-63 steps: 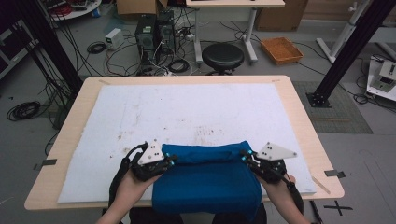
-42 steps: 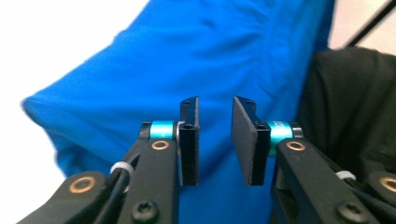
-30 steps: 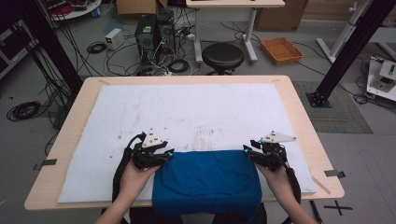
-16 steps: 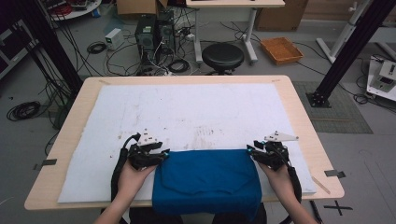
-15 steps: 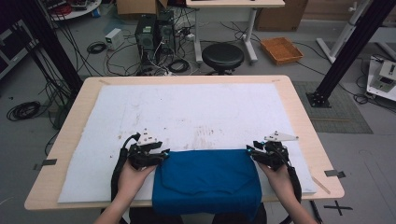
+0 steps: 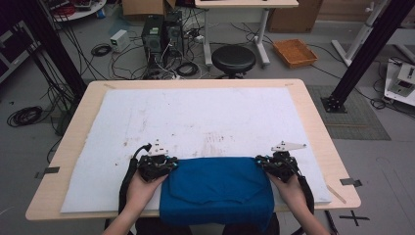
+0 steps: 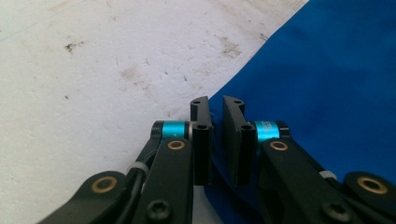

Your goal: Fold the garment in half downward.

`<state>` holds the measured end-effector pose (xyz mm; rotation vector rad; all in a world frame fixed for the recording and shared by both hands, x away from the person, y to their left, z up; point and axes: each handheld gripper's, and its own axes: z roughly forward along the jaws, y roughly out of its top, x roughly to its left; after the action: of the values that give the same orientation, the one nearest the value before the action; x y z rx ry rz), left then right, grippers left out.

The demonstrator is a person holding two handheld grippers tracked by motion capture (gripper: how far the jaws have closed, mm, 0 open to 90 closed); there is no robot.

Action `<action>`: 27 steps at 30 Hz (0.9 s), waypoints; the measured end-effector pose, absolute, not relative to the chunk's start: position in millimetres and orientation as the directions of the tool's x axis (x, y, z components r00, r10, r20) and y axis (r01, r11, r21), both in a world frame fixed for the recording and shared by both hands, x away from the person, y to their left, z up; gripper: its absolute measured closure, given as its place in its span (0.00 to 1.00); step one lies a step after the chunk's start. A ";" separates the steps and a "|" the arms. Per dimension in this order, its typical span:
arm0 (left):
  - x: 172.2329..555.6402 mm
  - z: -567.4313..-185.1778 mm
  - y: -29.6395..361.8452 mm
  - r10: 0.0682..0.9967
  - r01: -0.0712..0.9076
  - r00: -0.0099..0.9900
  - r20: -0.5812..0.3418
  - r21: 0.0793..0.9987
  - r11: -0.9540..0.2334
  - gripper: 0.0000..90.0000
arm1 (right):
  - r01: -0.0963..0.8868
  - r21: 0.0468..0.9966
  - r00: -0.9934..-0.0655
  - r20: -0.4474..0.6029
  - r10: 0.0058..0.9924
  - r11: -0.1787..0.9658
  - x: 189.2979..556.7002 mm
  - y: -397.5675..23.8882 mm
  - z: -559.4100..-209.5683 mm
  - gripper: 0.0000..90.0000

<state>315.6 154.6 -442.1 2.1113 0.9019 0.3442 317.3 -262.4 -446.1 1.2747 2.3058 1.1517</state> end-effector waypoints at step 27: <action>408.2 -411.3 159.6 0.750 0.456 0.661 0.040 0.772 -0.443 0.93 | 0.524 0.786 -0.567 0.034 0.823 0.328 408.3 -244.6 -414.5 0.95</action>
<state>408.2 159.6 -411.3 2.1110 0.9292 0.4909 408.3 -244.6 -414.5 1.1943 2.2275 1.1085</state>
